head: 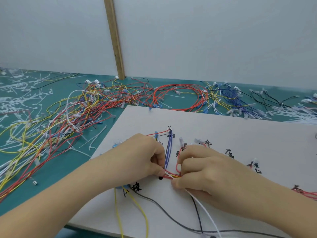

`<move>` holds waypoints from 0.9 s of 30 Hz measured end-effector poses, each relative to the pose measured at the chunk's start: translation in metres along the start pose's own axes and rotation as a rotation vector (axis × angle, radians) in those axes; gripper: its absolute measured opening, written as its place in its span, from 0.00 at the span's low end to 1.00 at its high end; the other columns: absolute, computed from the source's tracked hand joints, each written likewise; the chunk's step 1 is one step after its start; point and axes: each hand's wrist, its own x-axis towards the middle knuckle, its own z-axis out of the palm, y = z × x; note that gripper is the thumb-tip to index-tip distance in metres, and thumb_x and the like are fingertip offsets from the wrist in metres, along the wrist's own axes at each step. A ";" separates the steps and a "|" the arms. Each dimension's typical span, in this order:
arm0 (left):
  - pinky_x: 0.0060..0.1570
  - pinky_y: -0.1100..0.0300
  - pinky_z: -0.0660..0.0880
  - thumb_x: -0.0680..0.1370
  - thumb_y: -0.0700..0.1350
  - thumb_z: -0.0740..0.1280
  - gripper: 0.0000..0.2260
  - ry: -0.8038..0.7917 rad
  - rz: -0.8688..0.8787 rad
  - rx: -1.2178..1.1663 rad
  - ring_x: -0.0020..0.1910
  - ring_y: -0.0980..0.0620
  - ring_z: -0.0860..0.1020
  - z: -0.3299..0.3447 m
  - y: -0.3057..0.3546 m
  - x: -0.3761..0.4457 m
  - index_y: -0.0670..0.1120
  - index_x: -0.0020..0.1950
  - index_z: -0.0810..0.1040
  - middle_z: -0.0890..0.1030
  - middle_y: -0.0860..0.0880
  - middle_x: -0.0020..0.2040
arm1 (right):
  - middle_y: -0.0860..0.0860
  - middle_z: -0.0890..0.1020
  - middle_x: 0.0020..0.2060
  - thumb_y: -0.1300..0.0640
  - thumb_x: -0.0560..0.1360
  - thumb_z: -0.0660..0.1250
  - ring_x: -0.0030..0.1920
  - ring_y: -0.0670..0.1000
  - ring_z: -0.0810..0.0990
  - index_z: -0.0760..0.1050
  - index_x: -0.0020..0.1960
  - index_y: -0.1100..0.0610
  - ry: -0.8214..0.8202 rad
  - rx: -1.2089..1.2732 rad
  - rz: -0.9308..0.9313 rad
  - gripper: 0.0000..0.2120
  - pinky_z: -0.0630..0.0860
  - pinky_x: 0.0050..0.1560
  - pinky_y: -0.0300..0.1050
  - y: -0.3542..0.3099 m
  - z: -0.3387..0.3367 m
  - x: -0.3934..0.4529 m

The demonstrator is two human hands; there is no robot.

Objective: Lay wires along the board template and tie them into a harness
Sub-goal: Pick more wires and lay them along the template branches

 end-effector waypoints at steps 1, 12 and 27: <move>0.34 0.76 0.66 0.70 0.48 0.72 0.07 0.000 0.008 0.021 0.32 0.73 0.70 0.000 0.001 0.001 0.53 0.35 0.76 0.72 0.58 0.27 | 0.45 0.78 0.31 0.57 0.71 0.68 0.43 0.50 0.78 0.82 0.41 0.51 0.004 0.014 -0.003 0.04 0.75 0.44 0.41 0.001 -0.003 -0.003; 0.46 0.68 0.67 0.73 0.44 0.69 0.04 0.005 0.215 0.266 0.46 0.61 0.68 0.005 0.008 -0.001 0.52 0.44 0.82 0.76 0.57 0.43 | 0.42 0.83 0.38 0.62 0.72 0.61 0.41 0.41 0.82 0.81 0.45 0.48 -0.296 1.050 0.533 0.13 0.75 0.46 0.32 0.015 -0.043 -0.038; 0.23 0.66 0.73 0.62 0.48 0.69 0.02 0.201 0.374 0.281 0.29 0.56 0.77 0.020 0.023 -0.012 0.54 0.29 0.80 0.77 0.58 0.27 | 0.49 0.82 0.31 0.41 0.59 0.68 0.20 0.44 0.72 0.79 0.41 0.45 -0.378 0.890 0.887 0.13 0.67 0.22 0.33 0.048 -0.068 -0.093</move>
